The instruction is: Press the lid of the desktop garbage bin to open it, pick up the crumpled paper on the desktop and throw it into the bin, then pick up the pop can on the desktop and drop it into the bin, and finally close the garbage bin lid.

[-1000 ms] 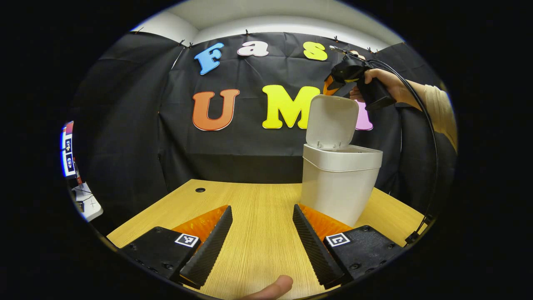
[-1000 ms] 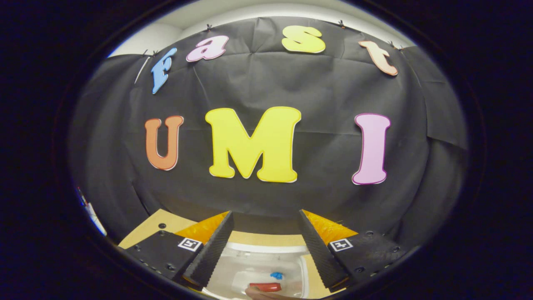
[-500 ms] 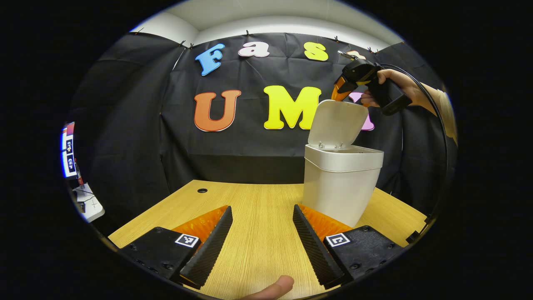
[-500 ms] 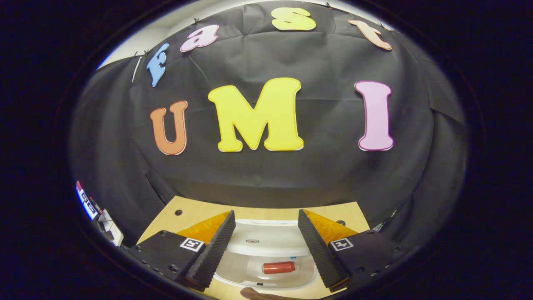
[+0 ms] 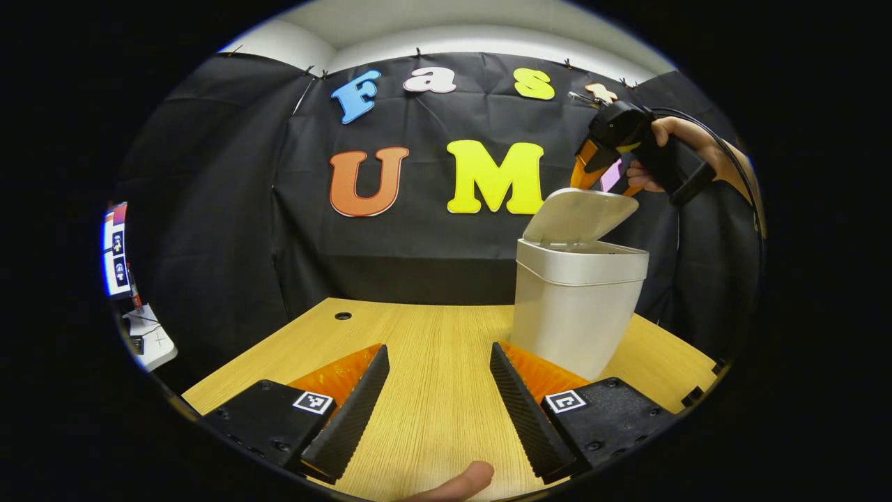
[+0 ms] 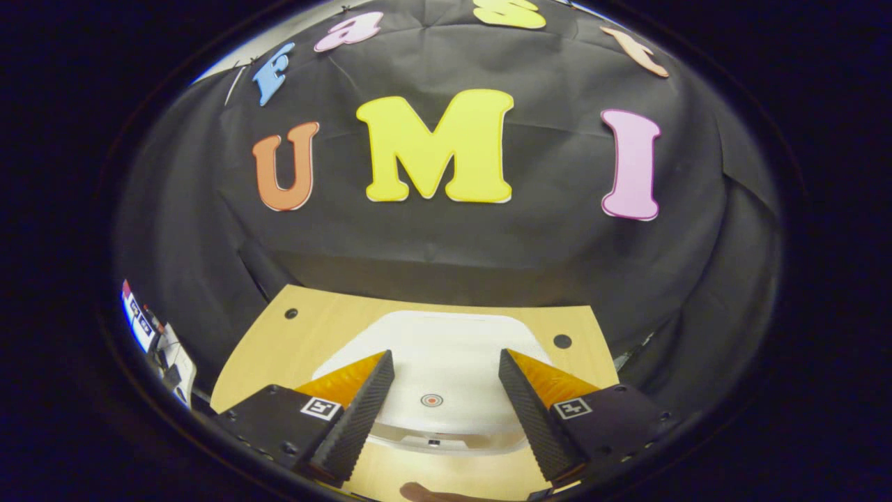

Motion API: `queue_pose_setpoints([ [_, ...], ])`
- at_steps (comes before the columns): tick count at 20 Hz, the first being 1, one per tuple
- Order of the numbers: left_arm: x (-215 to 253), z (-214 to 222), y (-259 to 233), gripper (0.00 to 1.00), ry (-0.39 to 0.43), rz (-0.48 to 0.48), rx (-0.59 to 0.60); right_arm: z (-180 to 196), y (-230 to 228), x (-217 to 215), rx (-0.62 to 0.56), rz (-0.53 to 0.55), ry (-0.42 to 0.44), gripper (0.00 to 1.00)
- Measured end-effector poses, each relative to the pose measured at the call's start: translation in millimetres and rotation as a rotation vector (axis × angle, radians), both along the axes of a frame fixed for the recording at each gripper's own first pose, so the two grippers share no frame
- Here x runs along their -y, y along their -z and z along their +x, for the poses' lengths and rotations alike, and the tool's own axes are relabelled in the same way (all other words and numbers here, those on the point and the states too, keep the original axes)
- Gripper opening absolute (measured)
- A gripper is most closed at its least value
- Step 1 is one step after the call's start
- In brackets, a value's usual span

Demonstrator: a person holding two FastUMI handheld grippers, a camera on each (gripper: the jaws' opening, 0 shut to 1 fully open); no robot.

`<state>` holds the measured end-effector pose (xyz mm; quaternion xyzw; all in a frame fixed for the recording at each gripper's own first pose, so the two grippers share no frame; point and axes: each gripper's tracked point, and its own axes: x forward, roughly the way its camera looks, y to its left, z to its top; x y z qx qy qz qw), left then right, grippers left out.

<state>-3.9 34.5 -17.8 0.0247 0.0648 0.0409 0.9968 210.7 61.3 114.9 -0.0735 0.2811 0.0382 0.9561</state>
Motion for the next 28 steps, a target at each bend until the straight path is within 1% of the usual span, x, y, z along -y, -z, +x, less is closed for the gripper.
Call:
queue_pose_setpoints([
  [5, -4, 0, 3, 0.95, -0.013, -0.003, -0.008, -8, 25, 7, -0.091, -0.05, 0.02, 0.99],
  [6, -4, 0, 3, 0.95, -0.014, -0.003, -0.01, -9, 28, 8, -0.101, -0.049, 0.024, 0.97],
  [8, -6, 1, 4, 0.95, -0.015, -0.003, -0.009, -15, 35, 10, -0.133, -0.054, 0.037, 0.97],
  [13, -9, 2, 7, 0.95, -0.029, -0.008, -0.017, -22, 54, 11, -0.154, -0.055, 0.028, 0.97],
  [14, -11, 2, 8, 0.95, -0.036, -0.006, -0.02, -19, 51, 10, -0.118, -0.047, 0.016, 0.99],
  [17, -14, 2, 9, 0.95, -0.055, 0.005, -0.024, -23, 55, 11, -0.067, -0.028, -0.004, 0.99],
  [20, -6, 1, 6, 0.95, -0.046, 0.013, -0.015, -25, 58, 15, 0.001, 0.001, -0.014, 0.99],
  [24, 5, -1, 4, 0.95, -0.03, 0.028, -0.008, -25, 62, 15, 0.081, 0.011, -0.004, 1.0],
  [26, 11, -2, 4, 0.95, -0.019, 0.04, -0.007, -24, 66, 15, 0.147, -0.012, 0.002, 1.0],
  [28, 14, -1, 6, 0.95, -0.014, 0.056, -0.009, -24, 69, 14, 0.208, 0.009, 0.01, 1.0],
])
